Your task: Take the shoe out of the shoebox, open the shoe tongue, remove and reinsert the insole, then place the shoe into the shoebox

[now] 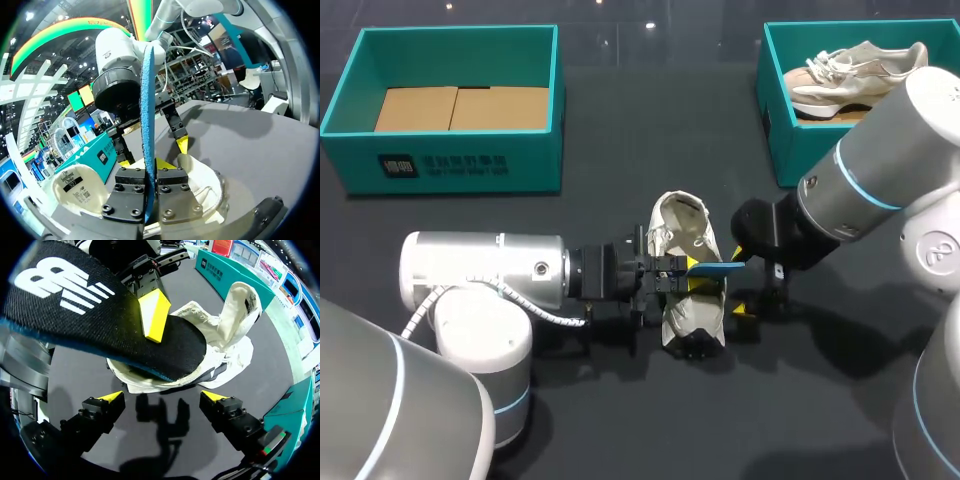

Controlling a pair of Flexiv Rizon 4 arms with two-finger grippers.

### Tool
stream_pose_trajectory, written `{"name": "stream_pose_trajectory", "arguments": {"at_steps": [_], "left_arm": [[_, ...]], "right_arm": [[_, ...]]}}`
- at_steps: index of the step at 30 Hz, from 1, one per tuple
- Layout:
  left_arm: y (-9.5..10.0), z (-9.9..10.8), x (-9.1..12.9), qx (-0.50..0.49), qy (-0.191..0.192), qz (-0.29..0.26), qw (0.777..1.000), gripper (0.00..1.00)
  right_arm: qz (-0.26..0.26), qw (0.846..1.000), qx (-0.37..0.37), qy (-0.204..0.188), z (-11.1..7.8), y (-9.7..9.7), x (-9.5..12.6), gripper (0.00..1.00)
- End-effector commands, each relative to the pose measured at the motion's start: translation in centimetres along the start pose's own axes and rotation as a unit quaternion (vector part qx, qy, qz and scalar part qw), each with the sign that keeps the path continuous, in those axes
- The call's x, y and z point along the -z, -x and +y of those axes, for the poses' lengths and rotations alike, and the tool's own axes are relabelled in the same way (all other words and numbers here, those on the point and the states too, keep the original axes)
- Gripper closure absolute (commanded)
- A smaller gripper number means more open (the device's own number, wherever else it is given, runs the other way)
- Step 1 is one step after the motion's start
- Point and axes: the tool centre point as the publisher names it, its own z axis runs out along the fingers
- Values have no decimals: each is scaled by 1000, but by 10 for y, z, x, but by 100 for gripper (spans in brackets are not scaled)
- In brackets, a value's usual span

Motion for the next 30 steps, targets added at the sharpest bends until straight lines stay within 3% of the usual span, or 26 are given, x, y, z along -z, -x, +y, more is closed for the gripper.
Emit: {"name": "stream_pose_trajectory", "arguments": {"at_steps": [1,7,12,26,28,30], "left_arm": [[3,18,-5,-7,-17,6,1000,100],[9,33,-6,-20,-28,-2,999,100],[15,44,-8,-26,-11,-7,1000,100],[6,30,-6,-21,-14,-13,1000,100],[4,24,-5,-17,-17,-12,1000,69],[3,19,-4,-18,-17,-14,1000,65]], "right_arm": [[-1,1000,0,-1,0,-2,0,0],[-1,1000,0,-1,0,-2,0,0],[-1,1000,0,-1,0,-2,0,0],[-1,1000,0,-1,0,-2,0,0],[-1,1000,0,-1,0,-2,0,0],[-1,1000,0,-1,0,-2,0,0]]}}
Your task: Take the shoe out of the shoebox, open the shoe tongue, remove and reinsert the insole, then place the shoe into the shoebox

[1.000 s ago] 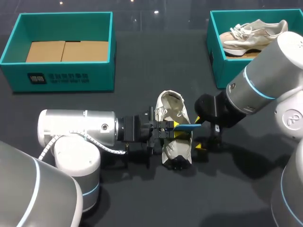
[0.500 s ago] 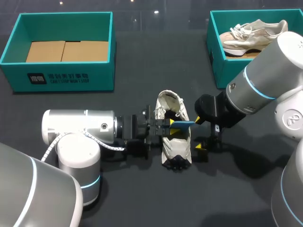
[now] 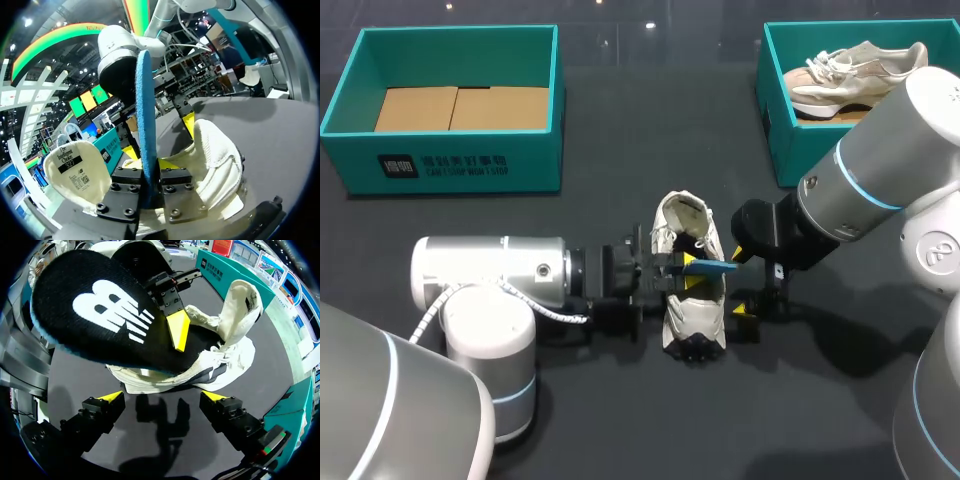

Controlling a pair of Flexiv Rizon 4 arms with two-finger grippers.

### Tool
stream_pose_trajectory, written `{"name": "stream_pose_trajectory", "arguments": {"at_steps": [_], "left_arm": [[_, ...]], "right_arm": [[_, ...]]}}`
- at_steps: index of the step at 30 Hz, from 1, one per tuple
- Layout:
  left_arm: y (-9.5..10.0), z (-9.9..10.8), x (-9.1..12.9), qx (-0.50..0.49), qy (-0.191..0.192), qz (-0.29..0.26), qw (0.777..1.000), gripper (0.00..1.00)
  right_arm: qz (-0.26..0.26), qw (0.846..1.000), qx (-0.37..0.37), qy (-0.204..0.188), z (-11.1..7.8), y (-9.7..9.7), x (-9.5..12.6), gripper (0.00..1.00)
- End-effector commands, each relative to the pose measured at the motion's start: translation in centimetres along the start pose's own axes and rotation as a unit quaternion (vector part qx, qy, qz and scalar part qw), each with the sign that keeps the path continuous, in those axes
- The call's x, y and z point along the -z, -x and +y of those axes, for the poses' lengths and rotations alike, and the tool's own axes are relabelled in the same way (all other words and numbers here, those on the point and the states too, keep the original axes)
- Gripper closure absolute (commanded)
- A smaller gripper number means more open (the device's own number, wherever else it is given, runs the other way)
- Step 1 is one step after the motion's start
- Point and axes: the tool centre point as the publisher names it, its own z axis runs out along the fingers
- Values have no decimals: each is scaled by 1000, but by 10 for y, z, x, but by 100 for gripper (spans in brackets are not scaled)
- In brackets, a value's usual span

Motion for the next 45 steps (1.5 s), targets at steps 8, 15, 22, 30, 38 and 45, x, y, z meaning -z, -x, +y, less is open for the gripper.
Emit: {"name": "stream_pose_trajectory", "arguments": {"at_steps": [8,15,22,30,38,45], "left_arm": [[-3,-26,5,-10,4,-18,1000,69],[-5,-31,4,-28,18,-19,999,100],[-1,-14,0,-59,43,-14,997,100],[3,-3,-2,-87,68,-5,994,100],[12,14,0,-72,94,4,993,100],[-3,1,6,-75,78,36,993,100]], "right_arm": [[-1,1000,0,-1,0,-2,0,0],[-1,1000,0,-1,0,-2,0,0],[-1,1000,0,-1,0,-2,0,0],[-1,1000,0,-1,0,-2,0,0],[-1,1000,0,-1,0,-2,0,0],[-1,1000,0,-1,0,-2,0,0]]}}
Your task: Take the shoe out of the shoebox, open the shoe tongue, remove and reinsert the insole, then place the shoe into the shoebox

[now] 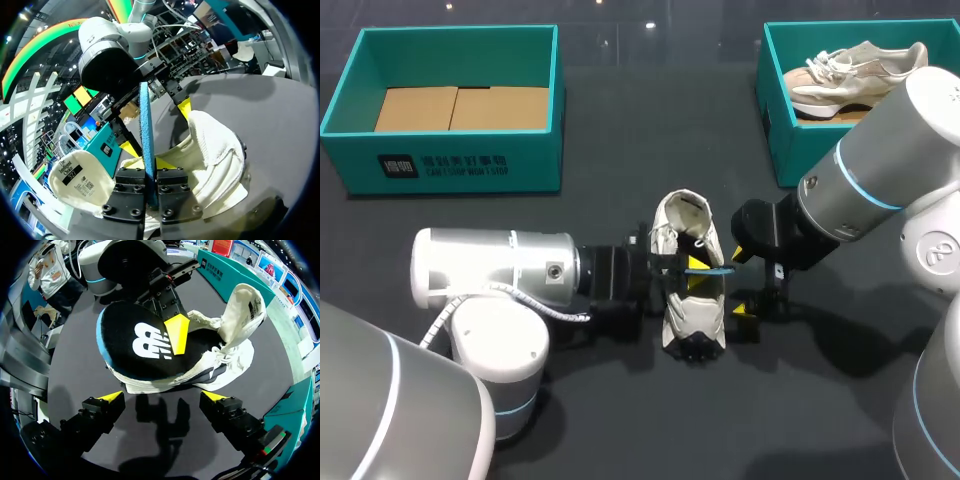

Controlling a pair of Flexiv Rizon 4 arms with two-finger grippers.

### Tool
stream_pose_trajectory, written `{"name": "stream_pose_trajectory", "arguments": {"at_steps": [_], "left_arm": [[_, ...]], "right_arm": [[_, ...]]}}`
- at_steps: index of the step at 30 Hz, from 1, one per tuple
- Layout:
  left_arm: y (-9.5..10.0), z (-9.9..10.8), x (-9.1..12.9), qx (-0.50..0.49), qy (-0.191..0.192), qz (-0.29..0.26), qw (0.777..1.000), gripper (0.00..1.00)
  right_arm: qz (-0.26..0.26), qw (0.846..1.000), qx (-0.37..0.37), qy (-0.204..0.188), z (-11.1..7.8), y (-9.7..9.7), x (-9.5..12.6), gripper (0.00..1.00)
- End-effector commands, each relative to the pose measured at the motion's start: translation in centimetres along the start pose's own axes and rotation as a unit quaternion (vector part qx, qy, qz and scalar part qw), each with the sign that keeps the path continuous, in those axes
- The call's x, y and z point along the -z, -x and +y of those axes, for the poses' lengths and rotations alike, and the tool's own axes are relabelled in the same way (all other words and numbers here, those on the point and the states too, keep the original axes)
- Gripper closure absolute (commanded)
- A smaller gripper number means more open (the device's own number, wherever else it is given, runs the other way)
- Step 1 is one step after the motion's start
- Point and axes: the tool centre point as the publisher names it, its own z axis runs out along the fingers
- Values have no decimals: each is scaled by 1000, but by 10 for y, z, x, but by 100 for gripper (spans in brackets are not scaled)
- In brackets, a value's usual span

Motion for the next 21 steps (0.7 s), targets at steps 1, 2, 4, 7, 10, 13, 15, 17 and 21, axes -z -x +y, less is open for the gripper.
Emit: {"name": "stream_pose_trajectory", "arguments": {"at_steps": [1,2,4,7,10,13,15,17,21], "left_arm": [[-4,-5,9,-4,-4,23,1000,100],[-5,-6,9,-8,-7,25,1000,100],[-6,-9,11,-15,-14,24,1000,100],[-7,-7,11,-20,-7,27,999,100],[-9,0,9,-29,14,30,999,100],[-9,6,9,-36,24,29,999,100],[-9,8,9,-39,27,29,998,100],[-9,8,9,-35,24,28,999,100],[-8,1,9,-22,2,24,999,100]], "right_arm": [[-1,1000,0,-1,0,-2,0,0],[-1,1000,0,-1,0,-2,0,0],[-1,1000,0,-1,0,-2,0,0],[-1,1000,0,-1,0,-2,0,0],[-1,1000,0,-1,0,-2,0,0],[-1,1000,0,-1,0,-2,0,0],[-1,1000,0,-1,0,-2,0,0],[-1,1000,0,-1,0,-2,0,0],[-1,1000,0,-1,0,-2,0,0]]}}
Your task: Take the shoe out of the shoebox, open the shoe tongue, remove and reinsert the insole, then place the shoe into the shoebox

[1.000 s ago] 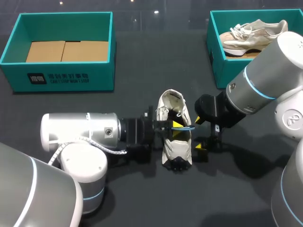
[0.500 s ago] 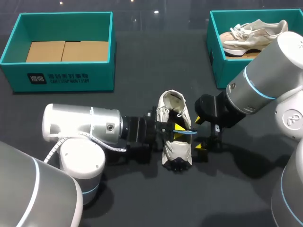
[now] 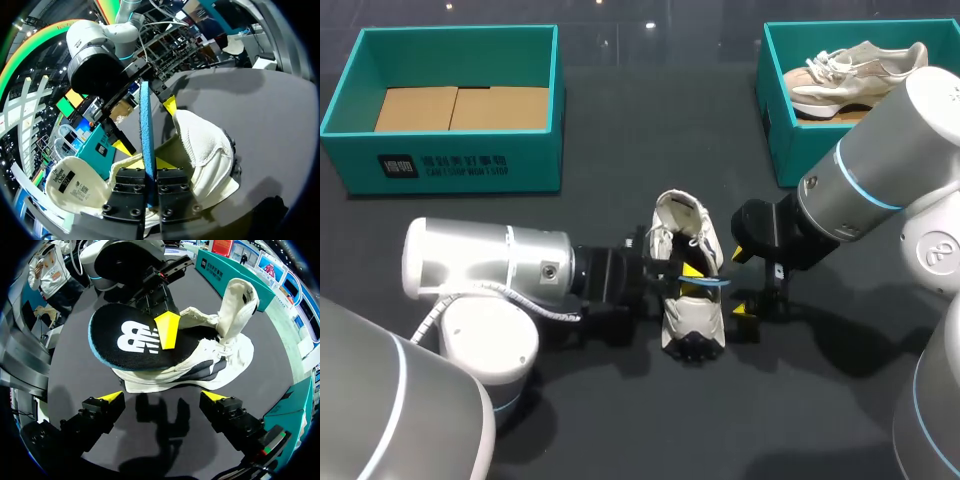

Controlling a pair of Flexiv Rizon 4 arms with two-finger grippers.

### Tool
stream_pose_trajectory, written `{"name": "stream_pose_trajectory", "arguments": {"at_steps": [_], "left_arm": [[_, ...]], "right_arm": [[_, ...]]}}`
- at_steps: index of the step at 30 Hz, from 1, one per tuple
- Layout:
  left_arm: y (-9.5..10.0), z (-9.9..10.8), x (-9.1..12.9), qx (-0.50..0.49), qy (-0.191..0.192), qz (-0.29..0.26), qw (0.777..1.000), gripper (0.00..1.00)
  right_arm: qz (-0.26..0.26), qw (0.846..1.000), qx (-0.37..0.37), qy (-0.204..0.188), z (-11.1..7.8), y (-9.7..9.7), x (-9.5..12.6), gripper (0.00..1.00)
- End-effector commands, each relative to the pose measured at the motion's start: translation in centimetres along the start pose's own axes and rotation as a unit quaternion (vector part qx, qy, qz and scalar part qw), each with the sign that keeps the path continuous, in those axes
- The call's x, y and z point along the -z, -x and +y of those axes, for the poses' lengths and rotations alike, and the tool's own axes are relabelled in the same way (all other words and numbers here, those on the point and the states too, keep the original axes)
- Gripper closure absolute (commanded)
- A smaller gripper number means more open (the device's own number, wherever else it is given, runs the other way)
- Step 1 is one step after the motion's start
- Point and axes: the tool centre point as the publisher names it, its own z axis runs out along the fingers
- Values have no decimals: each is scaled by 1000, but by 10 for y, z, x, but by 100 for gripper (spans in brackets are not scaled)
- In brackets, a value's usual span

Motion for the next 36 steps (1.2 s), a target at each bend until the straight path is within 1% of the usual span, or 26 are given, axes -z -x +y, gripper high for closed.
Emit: {"name": "stream_pose_trajectory", "arguments": {"at_steps": [1,2,3,8,10,14,16,17,18,19,23,26,30,31,36], "left_arm": [[1,-2,0,9,-22,-5,1000,88],[1,-5,1,10,-26,-6,1000,72],[2,-7,1,13,-32,-7,999,69],[2,-21,6,23,-47,-14,999,73],[2,-25,9,26,-55,-23,998,71],[0,-29,12,24,-57,-32,998,67],[-1,-31,11,23,-61,-34,997,69],[-3,-32,9,20,-63,-33,997,76],[-3,-32,8,19,-66,-32,997,87],[-4,-32,6,16,-69,-29,997,100],[-7,-25,-1,2,-83,-24,996,100],[-4,-15,-3,4,-80,-25,996,100],[-1,-3,-4,-3,-60,-31,998,100],[0,-1,-3,2,-61,-33,998,100],[3,1,-1,5,-64,-39,997,100]], "right_arm": [[-1,1000,0,0,0,-2,0,0],[-1,1000,0,0,0,-2,0,0],[-1,1000,0,0,0,-2,0,0],[-1,1000,0,0,0,-2,0,0],[-1,1000,0,0,0,-2,0,0],[-1,1000,0,0,0,-2,0,0],[-1,1000,0,0,0,-2,0,0],[-1,1000,0,0,0,-2,0,0],[-1,1000,0,0,0,-2,0,0],[-1,1000,0,0,0,-2,0,0],[-1,1000,0,0,0,-2,0,0],[-1,1000,0,0,0,-2,0,0],[-1,1000,0,0,0,-2,0,0],[-1,1000,0,0,0,-2,0,0],[-1,1000,0,0,0,-2,0,0]]}}
